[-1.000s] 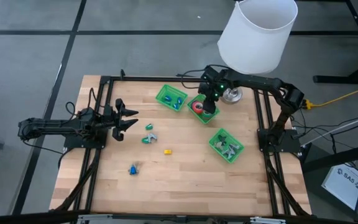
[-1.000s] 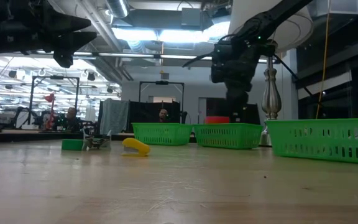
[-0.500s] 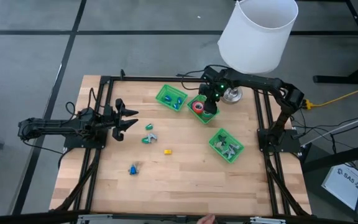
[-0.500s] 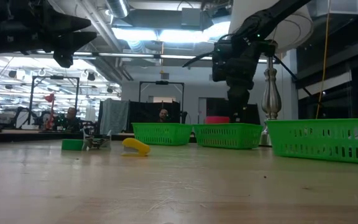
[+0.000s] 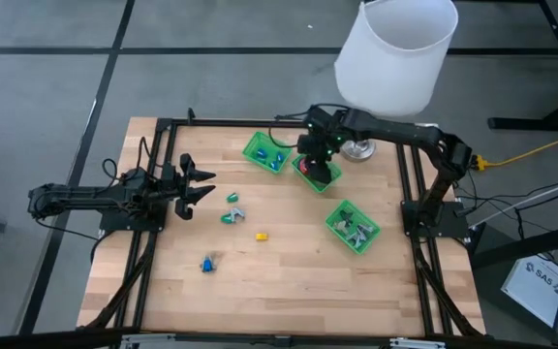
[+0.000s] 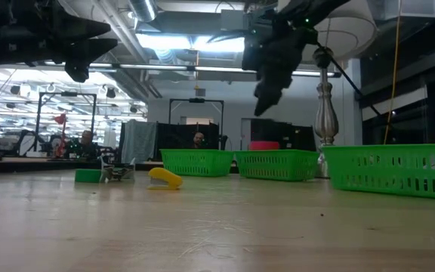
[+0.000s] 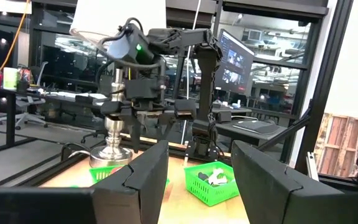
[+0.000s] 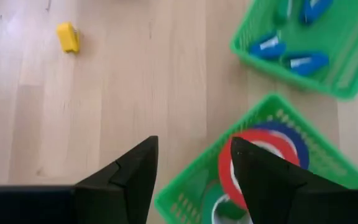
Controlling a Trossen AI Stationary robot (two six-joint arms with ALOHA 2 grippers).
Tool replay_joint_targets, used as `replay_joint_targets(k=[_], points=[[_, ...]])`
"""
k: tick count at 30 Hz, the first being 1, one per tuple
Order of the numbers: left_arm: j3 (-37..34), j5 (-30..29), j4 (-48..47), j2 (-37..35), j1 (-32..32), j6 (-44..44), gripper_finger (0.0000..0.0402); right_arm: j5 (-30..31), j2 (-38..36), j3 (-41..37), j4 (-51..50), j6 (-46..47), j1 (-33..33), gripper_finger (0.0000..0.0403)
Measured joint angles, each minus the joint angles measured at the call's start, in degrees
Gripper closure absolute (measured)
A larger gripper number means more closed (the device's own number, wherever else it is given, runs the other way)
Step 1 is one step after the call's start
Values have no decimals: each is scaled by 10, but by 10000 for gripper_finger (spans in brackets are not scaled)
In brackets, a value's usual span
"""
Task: Pick and place Stapler, Stapler remover, tape
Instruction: Put the yellow stapler into the top basket
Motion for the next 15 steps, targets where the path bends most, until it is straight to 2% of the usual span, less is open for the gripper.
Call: replay_joint_targets(k=[6, 15], points=[[0, 0, 0, 0, 0, 0, 229, 4, 0, 1, 65, -16, 35, 194], [0, 0, 0, 0, 0, 0, 229, 77, 0, 1, 162, -16, 87, 194]])
